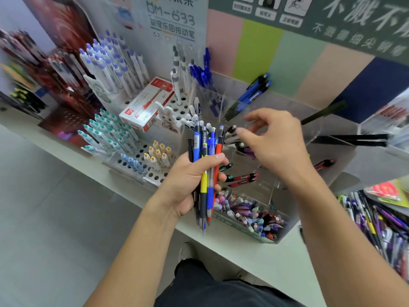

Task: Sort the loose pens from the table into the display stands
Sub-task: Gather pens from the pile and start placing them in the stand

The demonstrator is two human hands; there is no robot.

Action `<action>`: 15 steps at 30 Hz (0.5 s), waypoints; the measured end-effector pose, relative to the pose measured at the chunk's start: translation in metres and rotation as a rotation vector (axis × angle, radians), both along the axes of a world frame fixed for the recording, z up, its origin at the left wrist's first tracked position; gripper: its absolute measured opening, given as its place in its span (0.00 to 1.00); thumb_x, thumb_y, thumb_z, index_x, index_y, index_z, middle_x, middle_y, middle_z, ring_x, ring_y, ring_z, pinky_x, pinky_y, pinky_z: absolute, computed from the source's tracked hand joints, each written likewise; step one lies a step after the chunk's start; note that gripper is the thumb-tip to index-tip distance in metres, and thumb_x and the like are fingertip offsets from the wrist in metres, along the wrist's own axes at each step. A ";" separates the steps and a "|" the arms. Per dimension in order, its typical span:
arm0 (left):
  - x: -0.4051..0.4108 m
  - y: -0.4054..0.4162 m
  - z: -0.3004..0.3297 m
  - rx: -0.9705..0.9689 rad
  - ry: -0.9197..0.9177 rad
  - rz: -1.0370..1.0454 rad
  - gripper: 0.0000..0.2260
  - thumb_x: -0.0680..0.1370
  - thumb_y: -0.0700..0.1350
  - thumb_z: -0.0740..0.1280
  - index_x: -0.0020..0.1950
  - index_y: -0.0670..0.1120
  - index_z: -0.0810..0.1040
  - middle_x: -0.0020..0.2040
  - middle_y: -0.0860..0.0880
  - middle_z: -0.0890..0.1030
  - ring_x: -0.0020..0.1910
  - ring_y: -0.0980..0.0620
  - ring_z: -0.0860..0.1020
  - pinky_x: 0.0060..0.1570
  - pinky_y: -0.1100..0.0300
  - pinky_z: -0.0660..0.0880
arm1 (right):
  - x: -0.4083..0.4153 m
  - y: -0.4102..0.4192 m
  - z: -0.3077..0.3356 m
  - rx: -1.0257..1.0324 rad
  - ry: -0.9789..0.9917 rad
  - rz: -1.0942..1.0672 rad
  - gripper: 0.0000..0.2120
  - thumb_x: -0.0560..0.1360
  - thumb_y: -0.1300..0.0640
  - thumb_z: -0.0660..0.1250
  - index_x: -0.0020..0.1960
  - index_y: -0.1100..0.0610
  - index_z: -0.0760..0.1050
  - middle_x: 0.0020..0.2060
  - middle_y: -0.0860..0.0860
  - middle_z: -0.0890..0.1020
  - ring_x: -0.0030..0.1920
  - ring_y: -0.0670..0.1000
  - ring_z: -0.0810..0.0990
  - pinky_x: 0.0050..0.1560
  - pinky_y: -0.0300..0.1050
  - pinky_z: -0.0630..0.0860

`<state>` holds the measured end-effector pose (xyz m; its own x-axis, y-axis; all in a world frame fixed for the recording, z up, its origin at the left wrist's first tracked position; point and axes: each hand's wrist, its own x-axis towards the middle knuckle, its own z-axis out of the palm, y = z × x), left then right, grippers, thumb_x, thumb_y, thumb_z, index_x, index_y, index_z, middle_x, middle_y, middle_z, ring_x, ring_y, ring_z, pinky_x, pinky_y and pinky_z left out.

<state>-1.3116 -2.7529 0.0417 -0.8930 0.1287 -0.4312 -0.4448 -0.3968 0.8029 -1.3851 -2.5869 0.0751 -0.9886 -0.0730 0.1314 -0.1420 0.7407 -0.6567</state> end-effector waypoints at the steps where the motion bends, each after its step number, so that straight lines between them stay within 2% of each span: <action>1: 0.000 0.002 0.000 -0.024 0.002 -0.028 0.10 0.72 0.44 0.76 0.47 0.41 0.80 0.32 0.44 0.78 0.28 0.48 0.74 0.26 0.60 0.75 | 0.007 0.005 0.005 -0.058 0.015 0.006 0.08 0.75 0.49 0.74 0.51 0.51 0.84 0.36 0.44 0.83 0.34 0.38 0.77 0.37 0.30 0.71; 4: -0.002 0.014 0.003 -0.112 0.094 -0.081 0.11 0.74 0.37 0.74 0.52 0.39 0.75 0.31 0.45 0.76 0.27 0.48 0.74 0.26 0.59 0.75 | 0.028 0.019 0.018 -0.297 -0.134 0.107 0.09 0.72 0.47 0.77 0.42 0.52 0.84 0.33 0.48 0.85 0.32 0.44 0.79 0.35 0.39 0.75; 5: -0.004 0.019 0.004 -0.166 0.142 -0.104 0.12 0.74 0.35 0.74 0.52 0.40 0.74 0.31 0.46 0.76 0.27 0.48 0.74 0.26 0.58 0.76 | 0.031 0.024 0.019 -0.336 -0.198 0.142 0.10 0.70 0.47 0.78 0.41 0.53 0.84 0.33 0.50 0.85 0.31 0.45 0.78 0.33 0.40 0.74; 8: -0.006 0.034 0.008 -0.267 0.241 -0.199 0.17 0.73 0.34 0.75 0.59 0.43 0.75 0.35 0.46 0.78 0.33 0.45 0.76 0.31 0.54 0.78 | 0.035 0.038 0.013 -0.396 -0.325 0.178 0.09 0.68 0.52 0.80 0.43 0.56 0.84 0.33 0.55 0.85 0.30 0.45 0.76 0.33 0.39 0.73; 11: -0.008 0.045 0.007 -0.262 0.247 -0.244 0.16 0.74 0.35 0.74 0.59 0.42 0.75 0.35 0.47 0.77 0.31 0.48 0.76 0.30 0.56 0.78 | 0.037 0.049 0.010 -0.448 -0.335 0.173 0.06 0.70 0.57 0.80 0.44 0.57 0.85 0.37 0.60 0.85 0.33 0.57 0.78 0.38 0.51 0.77; 12: -0.008 0.048 0.007 -0.243 0.239 -0.253 0.14 0.75 0.35 0.75 0.57 0.41 0.75 0.36 0.47 0.77 0.30 0.49 0.76 0.29 0.58 0.77 | 0.039 0.053 0.011 -0.504 -0.359 0.174 0.05 0.71 0.60 0.79 0.45 0.59 0.84 0.38 0.61 0.85 0.34 0.55 0.79 0.38 0.50 0.78; 13: -0.007 0.050 0.006 -0.208 0.220 -0.261 0.13 0.74 0.36 0.75 0.55 0.41 0.76 0.37 0.46 0.77 0.30 0.50 0.76 0.29 0.59 0.76 | 0.039 0.056 0.012 -0.583 -0.400 0.166 0.05 0.72 0.63 0.77 0.45 0.63 0.83 0.37 0.61 0.84 0.33 0.51 0.79 0.35 0.44 0.78; 15: -0.007 0.055 0.007 -0.088 0.145 -0.256 0.10 0.73 0.42 0.75 0.51 0.42 0.79 0.40 0.43 0.78 0.31 0.50 0.76 0.28 0.59 0.76 | 0.041 0.060 0.016 -0.751 -0.496 0.119 0.03 0.74 0.65 0.73 0.47 0.66 0.80 0.31 0.54 0.81 0.28 0.42 0.75 0.28 0.32 0.69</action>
